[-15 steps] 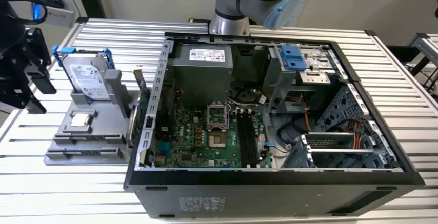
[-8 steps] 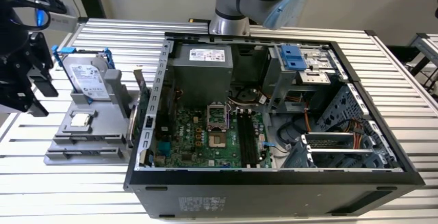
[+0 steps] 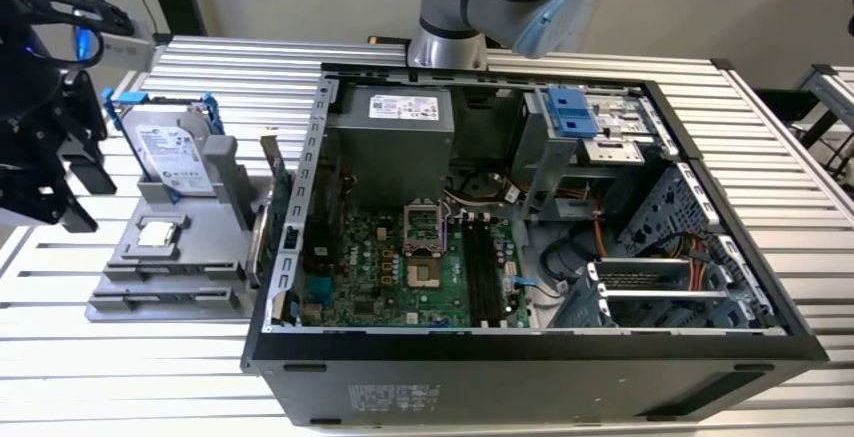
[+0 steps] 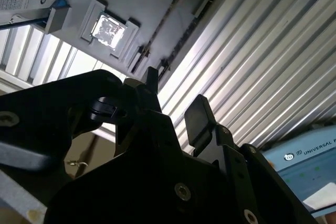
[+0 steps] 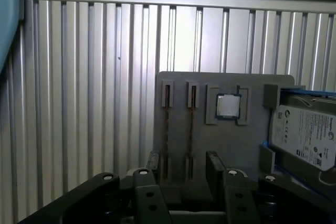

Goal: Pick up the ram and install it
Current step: 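Pick up the ram and move it above insertion slot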

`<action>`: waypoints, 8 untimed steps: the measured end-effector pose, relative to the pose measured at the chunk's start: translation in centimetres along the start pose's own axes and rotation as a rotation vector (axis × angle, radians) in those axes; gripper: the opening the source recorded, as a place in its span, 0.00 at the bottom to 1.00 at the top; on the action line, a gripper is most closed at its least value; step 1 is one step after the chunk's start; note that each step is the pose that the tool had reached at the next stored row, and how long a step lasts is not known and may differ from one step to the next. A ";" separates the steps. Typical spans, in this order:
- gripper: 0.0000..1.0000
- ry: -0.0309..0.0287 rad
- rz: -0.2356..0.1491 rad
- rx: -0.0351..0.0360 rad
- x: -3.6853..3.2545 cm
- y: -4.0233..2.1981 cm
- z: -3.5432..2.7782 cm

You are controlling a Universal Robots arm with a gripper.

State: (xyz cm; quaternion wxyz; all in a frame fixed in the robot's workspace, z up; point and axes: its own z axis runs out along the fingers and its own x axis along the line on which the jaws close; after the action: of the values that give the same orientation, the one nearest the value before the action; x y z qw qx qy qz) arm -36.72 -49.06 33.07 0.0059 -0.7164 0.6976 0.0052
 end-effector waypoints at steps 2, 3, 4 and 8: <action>1.00 0.0020 0.000 -0.0002 0.00 0.00 0.21; 1.00 0.0026 0.000 -0.0002 0.00 0.00 0.32; 1.00 0.0026 0.000 -0.0002 0.01 0.00 0.44; 1.00 0.0028 0.000 -0.0001 0.01 0.00 0.84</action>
State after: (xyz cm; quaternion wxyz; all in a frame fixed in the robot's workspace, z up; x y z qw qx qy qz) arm -36.72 -49.06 32.24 0.0049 -0.7164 0.6976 0.0042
